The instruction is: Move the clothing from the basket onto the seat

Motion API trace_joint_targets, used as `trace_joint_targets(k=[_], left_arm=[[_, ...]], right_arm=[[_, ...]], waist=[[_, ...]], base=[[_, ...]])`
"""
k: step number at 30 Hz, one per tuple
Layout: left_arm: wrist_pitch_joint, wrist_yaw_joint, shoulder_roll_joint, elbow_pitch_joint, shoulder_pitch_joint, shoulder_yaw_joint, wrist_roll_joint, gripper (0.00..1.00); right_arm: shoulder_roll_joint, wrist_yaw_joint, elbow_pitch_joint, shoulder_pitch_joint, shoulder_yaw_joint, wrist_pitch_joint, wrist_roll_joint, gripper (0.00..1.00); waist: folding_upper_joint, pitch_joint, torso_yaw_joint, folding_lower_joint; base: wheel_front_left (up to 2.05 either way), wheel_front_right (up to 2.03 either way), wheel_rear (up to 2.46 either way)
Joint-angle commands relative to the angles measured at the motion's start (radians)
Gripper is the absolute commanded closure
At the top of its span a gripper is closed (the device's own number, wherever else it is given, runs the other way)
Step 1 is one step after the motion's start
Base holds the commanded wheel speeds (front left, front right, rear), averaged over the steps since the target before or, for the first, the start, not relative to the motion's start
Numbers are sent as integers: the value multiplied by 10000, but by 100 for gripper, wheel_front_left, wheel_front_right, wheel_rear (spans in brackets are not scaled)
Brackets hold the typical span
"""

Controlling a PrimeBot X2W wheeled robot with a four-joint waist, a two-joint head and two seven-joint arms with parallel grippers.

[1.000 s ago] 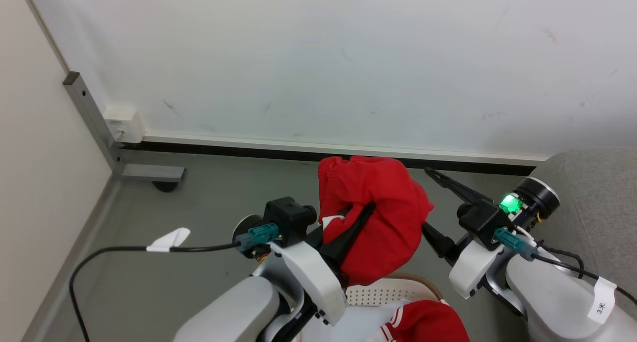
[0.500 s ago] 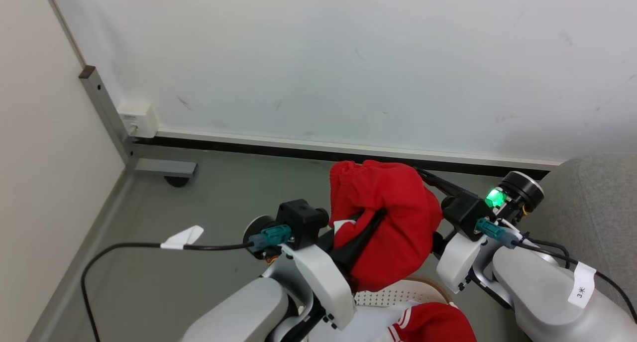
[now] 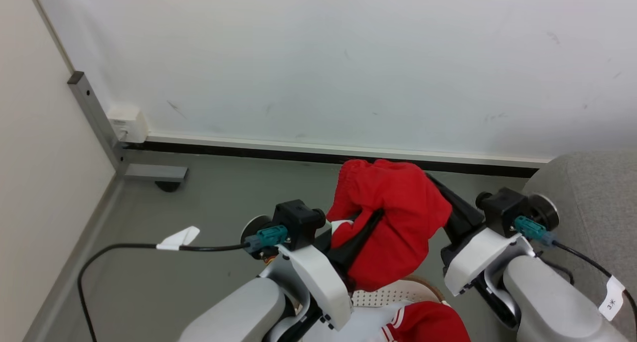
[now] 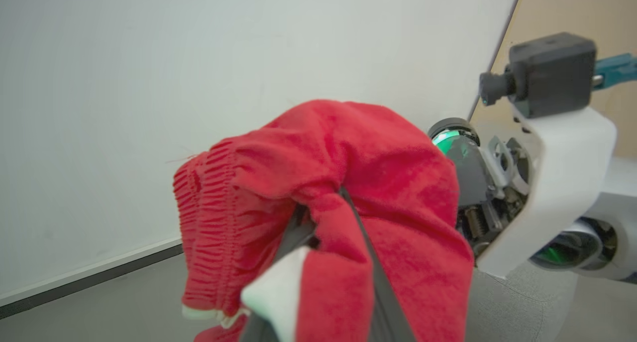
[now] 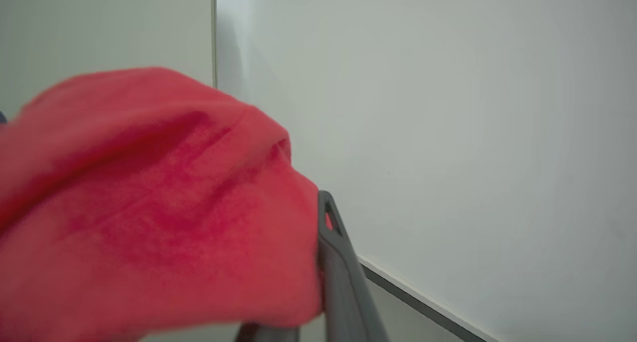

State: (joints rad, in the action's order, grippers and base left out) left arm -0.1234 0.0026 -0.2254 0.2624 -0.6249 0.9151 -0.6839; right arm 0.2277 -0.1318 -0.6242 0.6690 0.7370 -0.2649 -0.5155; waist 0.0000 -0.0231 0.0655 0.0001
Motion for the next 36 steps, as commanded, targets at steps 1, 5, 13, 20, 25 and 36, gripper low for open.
trace_joint_targets(k=[1, 5, 13, 20, 25, 36], left_arm=[[-55, 65, -53, -32, 83, -23, 7, 100], [-205, 90, -2, -154, 171, -139, -142, 61], [-284, 173, -136, -300, 187, -197, -158, 0], [-379, 328, -316, -351, 189, -253, -83, 0], [-681, 435, -453, -410, 63, -316, 187, 0], [-1226, 447, -593, -254, 124, -495, 531, 0]], right_arm=[[-74, 21, 112, -334, -161, 10, -228, 100], [-261, 21, 639, -1053, -1119, 10, -894, 100], [-510, 21, 1786, -1992, -2542, 6, -1599, 100], [-406, 21, 2599, -2539, -3247, 9, -2077, 100], [-294, 21, 3211, -2945, -3807, 9, -2277, 100], [-385, 20, 4709, -4253, -4664, 9, -3272, 100]], waist=[[0, -8, -36, -1], [0, 15, -124, -1], [0, 88, -437, -1], [0, 170, -1155, -1], [0, 294, -1955, -1], [0, 650, -3483, -1]], base=[[0, 0, 0], [0, 0, 0], [0, 0, 0], [0, 0, 0], [0, 0, 0], [0, 0, 0]])
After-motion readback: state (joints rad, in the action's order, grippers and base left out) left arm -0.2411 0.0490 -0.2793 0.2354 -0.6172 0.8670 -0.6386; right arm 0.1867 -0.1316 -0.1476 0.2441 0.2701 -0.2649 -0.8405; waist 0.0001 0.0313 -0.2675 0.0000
